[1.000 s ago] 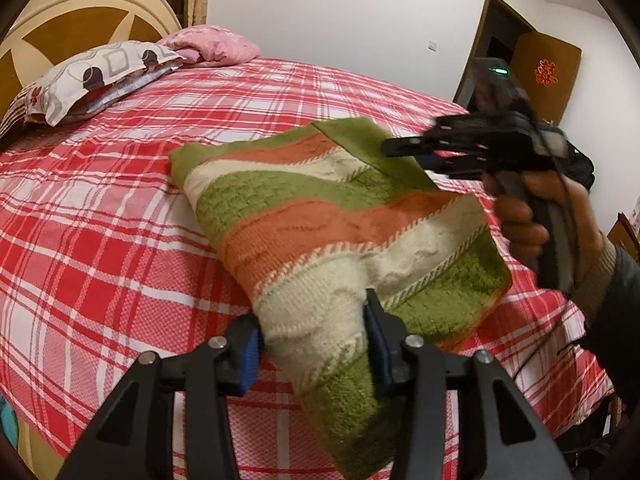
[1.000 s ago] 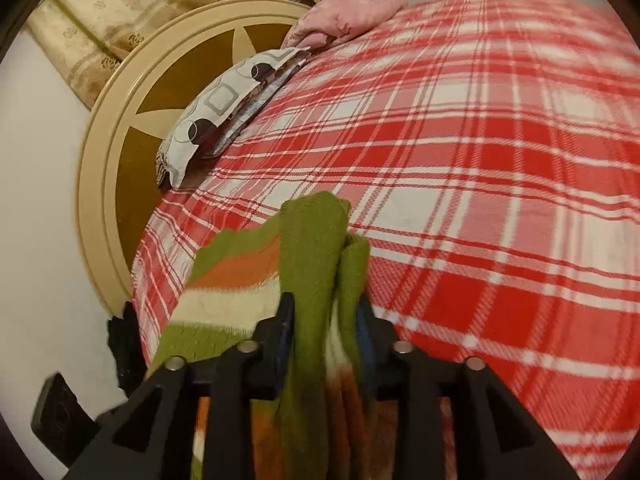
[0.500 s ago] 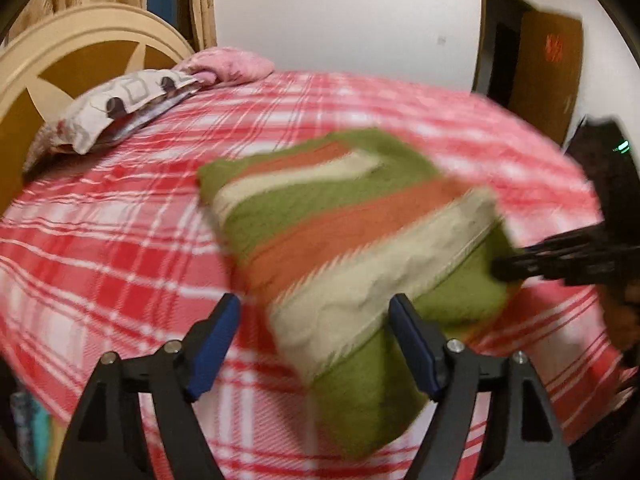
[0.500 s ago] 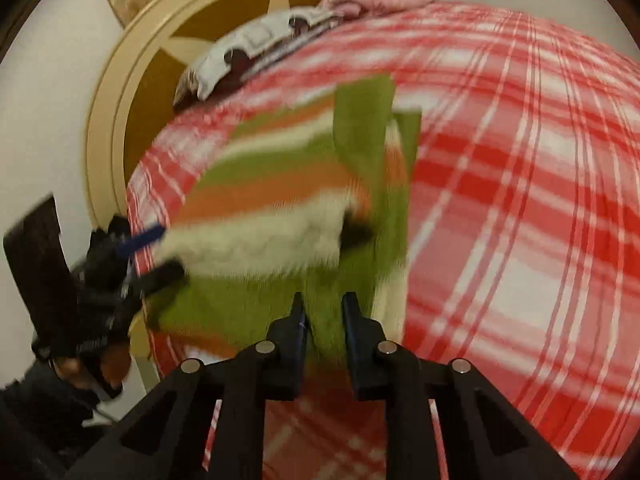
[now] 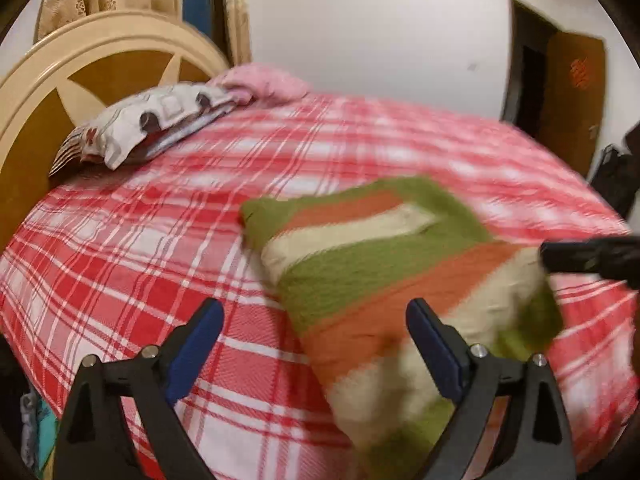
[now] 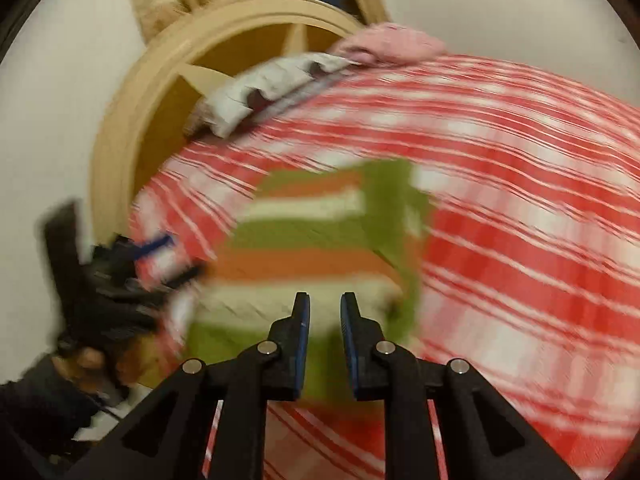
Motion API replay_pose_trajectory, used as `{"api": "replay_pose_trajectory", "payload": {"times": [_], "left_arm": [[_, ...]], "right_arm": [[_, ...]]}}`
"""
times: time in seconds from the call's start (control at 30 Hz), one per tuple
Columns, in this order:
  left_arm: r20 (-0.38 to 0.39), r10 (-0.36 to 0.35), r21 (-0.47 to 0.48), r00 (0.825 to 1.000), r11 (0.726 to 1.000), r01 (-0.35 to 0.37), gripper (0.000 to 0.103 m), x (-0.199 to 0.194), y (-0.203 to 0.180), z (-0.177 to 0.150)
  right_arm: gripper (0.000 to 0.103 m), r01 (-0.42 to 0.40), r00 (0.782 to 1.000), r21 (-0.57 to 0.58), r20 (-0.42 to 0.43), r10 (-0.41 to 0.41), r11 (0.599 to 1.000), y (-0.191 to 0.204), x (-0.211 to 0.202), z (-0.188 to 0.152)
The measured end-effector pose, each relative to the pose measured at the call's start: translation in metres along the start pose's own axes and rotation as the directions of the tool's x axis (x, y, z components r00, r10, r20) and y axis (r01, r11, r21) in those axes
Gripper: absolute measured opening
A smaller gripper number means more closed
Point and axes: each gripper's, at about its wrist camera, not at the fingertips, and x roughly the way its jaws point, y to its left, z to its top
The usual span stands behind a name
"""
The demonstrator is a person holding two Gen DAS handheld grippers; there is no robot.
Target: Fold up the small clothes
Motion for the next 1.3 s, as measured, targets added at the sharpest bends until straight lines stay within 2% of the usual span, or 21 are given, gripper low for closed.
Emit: {"api": "replay_pose_trajectory", "payload": {"times": [0.03, 0.07, 0.1, 0.17, 0.2, 0.23, 0.33, 0.53, 0.63, 0.73, 0.77, 0.83, 0.9, 1.03, 1.17, 1.3], "left_arm": [[-0.029, 0.001, -0.005, 1.000, 1.000, -0.001, 0.096, 0.012, 0.001, -0.003], [-0.031, -0.005, -0.011, 0.999, 1.000, 0.004, 0.097, 0.016, 0.003, -0.004], [-0.028, -0.002, -0.034, 1.000, 0.999, 0.001, 0.101, 0.017, 0.007, -0.006], [-0.026, -0.021, -0.068, 0.999, 0.997, 0.019, 0.103, 0.016, 0.009, -0.010], [-0.029, -0.027, -0.076, 0.999, 0.997, 0.025, 0.103, 0.018, 0.008, -0.012], [-0.022, -0.038, -0.086, 0.999, 0.996, 0.036, 0.103, 0.020, 0.007, -0.017], [-0.011, -0.074, -0.118, 0.997, 0.990, 0.072, 0.103, 0.025, 0.011, -0.021], [-0.021, -0.052, -0.085, 0.998, 0.995, 0.050, 0.103, 0.018, 0.006, -0.019], [-0.037, -0.050, -0.108, 0.998, 0.993, 0.046, 0.103, 0.009, 0.007, -0.022], [-0.032, -0.020, -0.093, 0.999, 0.995, 0.017, 0.103, -0.014, 0.005, -0.023], [-0.024, -0.025, -0.086, 0.999, 0.996, 0.023, 0.103, -0.021, 0.005, -0.022], [0.007, -0.032, -0.067, 0.999, 0.997, 0.033, 0.103, -0.039, 0.002, -0.022], [0.040, -0.037, -0.043, 0.999, 0.998, 0.038, 0.103, -0.060, -0.001, -0.020], [0.098, -0.063, -0.038, 0.993, 0.997, 0.066, 0.103, -0.097, -0.003, -0.014], [0.179, -0.059, -0.001, 0.982, 0.998, 0.060, 0.103, -0.131, -0.009, -0.006], [0.223, -0.057, 0.000, 0.973, 0.998, 0.058, 0.103, -0.156, -0.012, 0.000]], "right_arm": [[0.018, -0.027, 1.000, 0.005, -0.007, 0.028, 1.000, 0.002, 0.009, 0.006], [0.019, -0.021, 0.999, 0.007, -0.027, 0.021, 1.000, 0.002, 0.021, 0.009], [0.019, 0.009, 0.999, 0.008, -0.048, -0.009, 1.000, -0.001, 0.031, 0.009], [0.019, 0.107, 0.988, 0.064, -0.119, -0.099, 0.992, -0.018, 0.053, 0.000], [0.019, 0.097, 0.988, 0.095, -0.131, -0.084, 0.991, -0.027, 0.056, -0.007], [0.018, 0.053, 0.995, 0.131, -0.094, -0.041, 0.990, -0.037, 0.054, -0.014], [0.018, 0.017, 0.998, 0.178, -0.059, -0.007, 0.984, -0.046, 0.048, -0.022], [0.018, 0.034, 0.999, 0.175, -0.034, -0.029, 0.984, -0.047, 0.042, -0.023], [0.018, 0.052, 0.999, 0.195, -0.025, -0.048, 0.979, -0.053, 0.034, -0.032], [0.020, 0.053, 0.998, 0.218, 0.003, -0.055, 0.975, -0.055, 0.013, -0.038], [0.023, 0.091, 0.995, 0.214, 0.012, -0.096, 0.973, -0.052, 0.004, -0.040], [0.042, 0.135, 0.988, 0.206, 0.042, -0.147, 0.969, -0.046, -0.014, -0.045], [0.051, 0.157, 0.981, 0.202, 0.080, -0.176, 0.967, -0.036, -0.032, -0.050], [0.051, 0.221, 0.962, 0.142, 0.128, -0.240, 0.965, -0.009, -0.061, -0.054], [0.051, 0.257, 0.939, 0.086, 0.212, -0.270, 0.962, 0.016, -0.096, -0.054], [0.051, 0.327, 0.893, 0.047, 0.310, -0.325, 0.944, 0.044, -0.131, -0.050]]}}
